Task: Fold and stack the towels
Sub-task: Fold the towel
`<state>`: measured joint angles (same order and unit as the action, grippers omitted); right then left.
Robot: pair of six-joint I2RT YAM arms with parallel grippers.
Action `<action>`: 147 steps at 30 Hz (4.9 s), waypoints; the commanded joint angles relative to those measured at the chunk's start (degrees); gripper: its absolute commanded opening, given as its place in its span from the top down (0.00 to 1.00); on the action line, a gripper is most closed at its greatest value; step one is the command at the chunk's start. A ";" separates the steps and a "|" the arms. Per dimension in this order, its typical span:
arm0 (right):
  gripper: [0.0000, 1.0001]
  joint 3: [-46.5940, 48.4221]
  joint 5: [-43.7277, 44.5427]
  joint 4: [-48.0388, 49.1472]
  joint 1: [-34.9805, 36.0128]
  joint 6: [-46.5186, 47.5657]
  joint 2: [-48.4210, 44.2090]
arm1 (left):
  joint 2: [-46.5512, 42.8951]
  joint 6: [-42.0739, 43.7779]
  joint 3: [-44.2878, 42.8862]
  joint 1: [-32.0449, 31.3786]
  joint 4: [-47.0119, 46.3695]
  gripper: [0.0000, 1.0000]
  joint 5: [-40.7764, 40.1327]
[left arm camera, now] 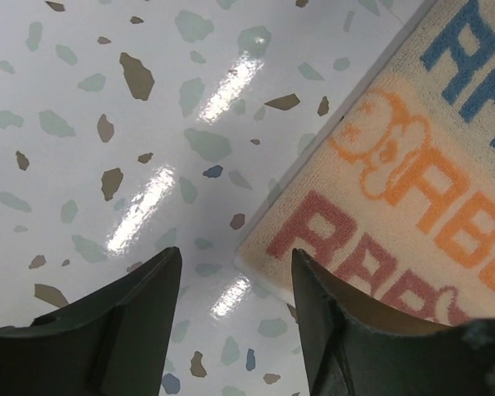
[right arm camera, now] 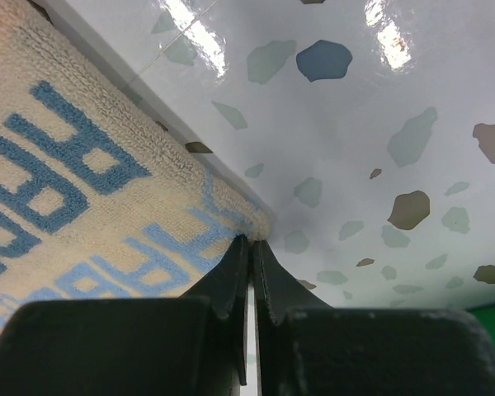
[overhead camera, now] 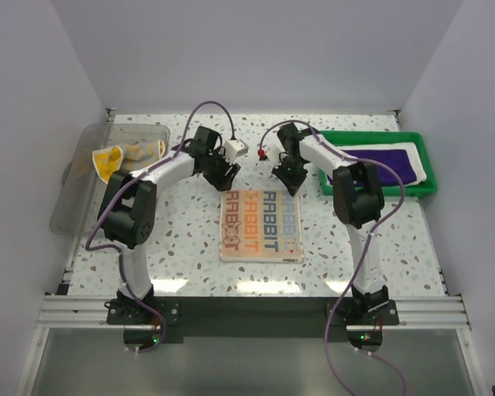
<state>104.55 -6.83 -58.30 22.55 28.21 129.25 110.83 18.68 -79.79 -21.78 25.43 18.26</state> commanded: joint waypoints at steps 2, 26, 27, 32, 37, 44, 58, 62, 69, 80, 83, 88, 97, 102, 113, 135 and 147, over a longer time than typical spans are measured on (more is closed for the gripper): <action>1.00 -0.31 1.03 -0.59 0.92 1.06 2.23 | 2.29 2.59 -3.53 -1.77 2.95 0.44 -0.33; 1.00 -2.60 3.31 1.96 1.54 0.18 0.92 | 9.05 2.59 0.69 -4.32 1.11 0.75 -5.43; 1.00 -2.43 3.40 1.79 1.54 0.18 0.92 | 9.32 2.51 0.69 -4.32 1.29 0.80 -5.52; 1.00 -1.20 5.51 3.10 1.54 -1.22 -0.40 | 9.41 3.21 -0.97 -4.06 1.81 1.00 -7.10; 1.00 0.30 8.76 5.30 1.54 -3.50 -2.60 | 8.01 3.03 -7.74 -1.78 2.87 1.00 -7.01; 1.00 -0.22 13.42 8.99 1.62 -7.63 -7.87 | 1.94 2.07 -5.21 -1.42 -0.20 1.00 -6.67; 1.00 -17.62 21.24 11.63 8.04 -21.60 -23.42 | -16.86 -10.41 13.85 -4.49 -3.02 1.00 -8.59; 1.00 -24.30 21.69 12.51 8.57 -25.48 -28.51 | -21.61 -13.13 18.96 -6.25 -2.40 1.00 -8.86; 1.00 -30.28 20.37 12.16 8.65 -30.05 -34.41 | -28.46 -17.27 24.32 -8.81 0.14 1.00 -7.63; 1.00 -33.89 18.96 7.33 8.57 -36.20 -36.61 | -30.14 -23.06 27.76 -10.91 7.26 1.00 -1.04; 1.00 -35.03 17.73 6.27 8.57 -38.31 -36.88 | -30.14 -23.77 27.50 -11.00 9.28 1.00 -0.95; 1.00 -35.91 17.02 5.13 8.57 -39.98 -38.11 | -30.41 -23.86 26.09 -11.00 11.48 1.00 -1.12; 1.00 -35.21 17.46 2.23 8.57 -42.09 -41.27 | -31.72 -25.18 24.77 -11.26 14.03 1.00 0.63; 1.00 -36.26 14.66 2.14 8.57 -43.67 -43.20 | -32.34 -26.23 25.38 -11.70 14.38 1.00 3.00; 1.00 -49.35 5.61 9.60 8.48 -49.21 -39.78 | -23.91 -32.55 33.20 -15.22 9.20 1.00 9.25; 1.00 -39.01 9.02 22.71 7.78 -51.68 -24.32 | -4.48 -24.31 10.45 -2.39 11.75 1.00 -9.82; 1.00 -28.70 16.14 10.76 7.69 -43.15 -28.52 | -13.35 -23.42 7.45 -2.57 15.35 1.00 -11.76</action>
<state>74.28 3.97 -42.11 30.65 -18.65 105.10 103.13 -6.24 -71.88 -24.82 37.85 9.76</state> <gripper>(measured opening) 0.015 0.020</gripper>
